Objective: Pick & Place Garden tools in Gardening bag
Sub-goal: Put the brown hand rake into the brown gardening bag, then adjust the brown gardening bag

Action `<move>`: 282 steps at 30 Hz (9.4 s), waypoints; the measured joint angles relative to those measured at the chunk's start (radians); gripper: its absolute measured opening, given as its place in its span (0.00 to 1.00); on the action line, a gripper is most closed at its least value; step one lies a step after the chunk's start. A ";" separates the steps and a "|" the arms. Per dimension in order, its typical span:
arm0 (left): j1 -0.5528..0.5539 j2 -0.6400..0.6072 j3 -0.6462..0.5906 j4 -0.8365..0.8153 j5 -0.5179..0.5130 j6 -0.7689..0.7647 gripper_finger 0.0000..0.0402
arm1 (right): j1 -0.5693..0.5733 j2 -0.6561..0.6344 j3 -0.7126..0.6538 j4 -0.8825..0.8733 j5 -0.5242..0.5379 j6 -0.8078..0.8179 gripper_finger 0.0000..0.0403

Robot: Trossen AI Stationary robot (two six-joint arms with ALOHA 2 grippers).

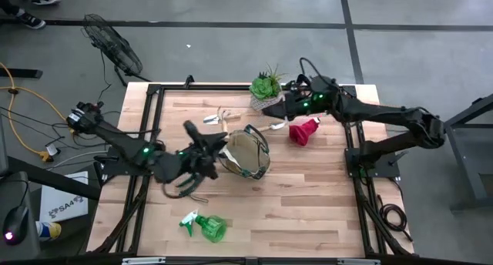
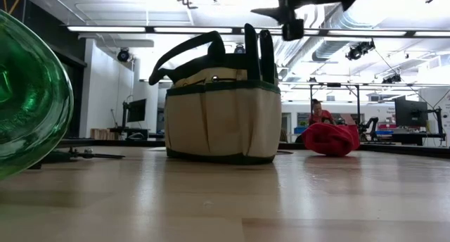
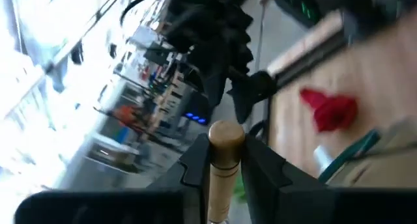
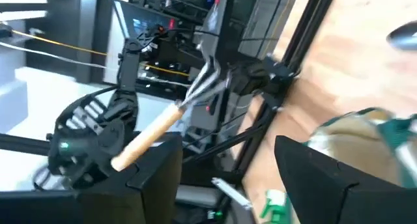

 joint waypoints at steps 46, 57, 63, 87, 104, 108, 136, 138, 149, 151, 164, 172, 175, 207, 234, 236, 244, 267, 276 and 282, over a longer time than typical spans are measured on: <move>0.051 0.085 0.000 -0.483 0.592 -0.873 0.13 | -0.067 -0.184 0.000 -0.352 0.072 -0.314 0.58; 0.173 0.095 -0.001 -0.429 0.703 -0.796 0.13 | -0.067 -0.183 0.000 -0.354 0.083 -0.314 0.58; 0.204 0.094 -0.001 -0.414 0.721 -0.790 0.13 | -0.067 -0.183 0.000 -0.360 0.108 -0.314 0.58; 0.208 0.128 -0.048 -0.293 0.706 -0.854 0.13 | -0.067 -0.183 0.000 -0.372 0.151 -0.315 0.58; 0.208 0.141 -0.050 -0.277 0.687 -0.903 0.13 | -0.067 -0.183 0.000 -0.374 0.151 -0.315 0.58; 0.208 0.141 -0.051 -0.269 0.687 -0.903 0.13 | -0.067 -0.183 0.000 -0.375 0.158 -0.315 0.58; 0.208 0.131 -0.212 -0.086 0.641 -0.904 0.13 | -0.067 -0.183 0.000 -0.381 0.158 -0.315 0.58; 0.208 0.131 -0.212 -0.086 0.639 -0.903 0.13 | -0.067 -0.183 -0.001 -0.381 0.159 -0.315 0.58; 0.209 0.131 -0.212 -0.092 0.635 -0.903 0.26 | -0.067 -0.183 -0.001 -0.392 0.173 -0.326 0.58; 0.209 0.131 -0.212 -0.097 0.641 -0.903 0.28 | -0.067 -0.183 -0.001 -0.394 0.174 -0.326 0.58; 0.208 0.053 -0.210 -0.159 0.594 -0.894 0.32 | -0.067 -0.183 -0.001 -0.401 0.175 -0.334 0.58; 0.209 0.009 -0.209 -0.198 0.565 -0.901 0.53 | -0.067 -0.183 -0.001 -0.402 0.181 -0.341 0.58; 0.208 -0.018 -0.211 -0.217 0.534 -0.894 0.57 | -0.067 -0.183 -0.001 -0.402 0.177 -0.341 0.58; 0.116 -0.013 -0.209 -0.476 0.779 -1.010 0.00 | -0.067 -0.185 -0.001 -0.463 0.177 -0.344 0.58; 0.131 0.095 -0.212 -0.389 0.635 -1.047 0.07 | 0.129 -0.179 0.000 -0.491 0.176 -0.564 0.58; 0.129 0.086 -0.212 -0.373 0.637 -1.038 0.13 | 0.167 -0.170 0.000 -0.530 0.266 -0.499 0.58; 0.129 0.086 -0.211 -0.332 0.706 -1.034 0.48 | 0.321 -0.105 0.000 -0.656 0.439 -0.141 0.58; 0.129 -0.150 -0.211 -0.539 0.510 -1.018 0.59 | 0.466 0.156 0.000 -0.515 0.526 0.215 0.58; 0.129 -0.150 -0.211 -0.556 0.438 -0.977 0.59 | 0.484 0.209 0.000 -0.517 0.566 0.274 0.58; 0.129 -0.150 -0.211 -0.558 0.439 -0.978 0.59 | 0.484 0.209 0.000 -0.518 0.585 0.292 0.53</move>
